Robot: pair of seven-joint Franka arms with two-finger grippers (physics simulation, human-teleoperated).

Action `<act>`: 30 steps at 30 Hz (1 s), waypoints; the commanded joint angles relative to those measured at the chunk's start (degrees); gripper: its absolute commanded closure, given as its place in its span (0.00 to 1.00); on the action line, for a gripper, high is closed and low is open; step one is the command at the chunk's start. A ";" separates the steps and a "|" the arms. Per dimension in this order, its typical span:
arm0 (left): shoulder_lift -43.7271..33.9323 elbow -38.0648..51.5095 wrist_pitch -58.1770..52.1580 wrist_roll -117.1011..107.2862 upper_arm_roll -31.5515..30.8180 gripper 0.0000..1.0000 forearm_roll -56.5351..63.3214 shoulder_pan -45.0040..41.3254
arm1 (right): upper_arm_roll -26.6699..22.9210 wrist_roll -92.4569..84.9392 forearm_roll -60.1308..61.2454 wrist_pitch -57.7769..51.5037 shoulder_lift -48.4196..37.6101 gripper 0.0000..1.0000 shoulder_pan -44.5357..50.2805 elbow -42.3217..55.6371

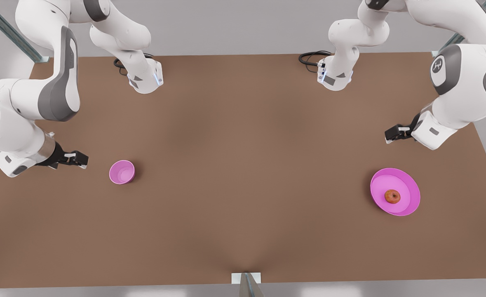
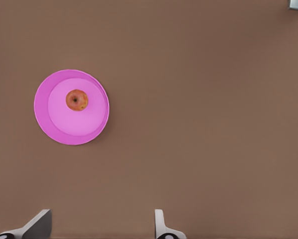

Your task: Use the left arm to pick up the apple from the plate, transfer it to the gripper of the right arm, and then use the right arm to place it into the bowl

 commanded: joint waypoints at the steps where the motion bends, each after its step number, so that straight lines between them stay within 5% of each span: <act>1: 0.44 0.52 -0.30 -5.26 -0.10 0.00 0.03 -0.03 | 0.00 -0.94 -0.04 0.83 -0.03 0.00 0.00 0.03; 4: 2.99 0.25 1.54 -2.63 0.08 0.00 -0.41 0.58 | 0.00 -0.94 -0.04 0.83 -0.03 0.00 0.00 0.03; 7: 4.57 -11.43 17.97 1.51 0.43 0.00 -0.32 2.25 | 0.00 -0.94 -0.04 0.83 0.06 0.00 0.00 0.03; 13: 12.30 -15.56 33.71 8.27 0.43 0.00 -0.15 8.32 | 0.00 -1.03 -0.04 0.83 0.06 0.00 -0.09 0.03; 30: 27.42 -13.72 45.67 24.18 1.57 0.00 -0.32 13.85 | -0.08 -1.38 -0.04 0.83 0.33 0.00 -0.18 0.03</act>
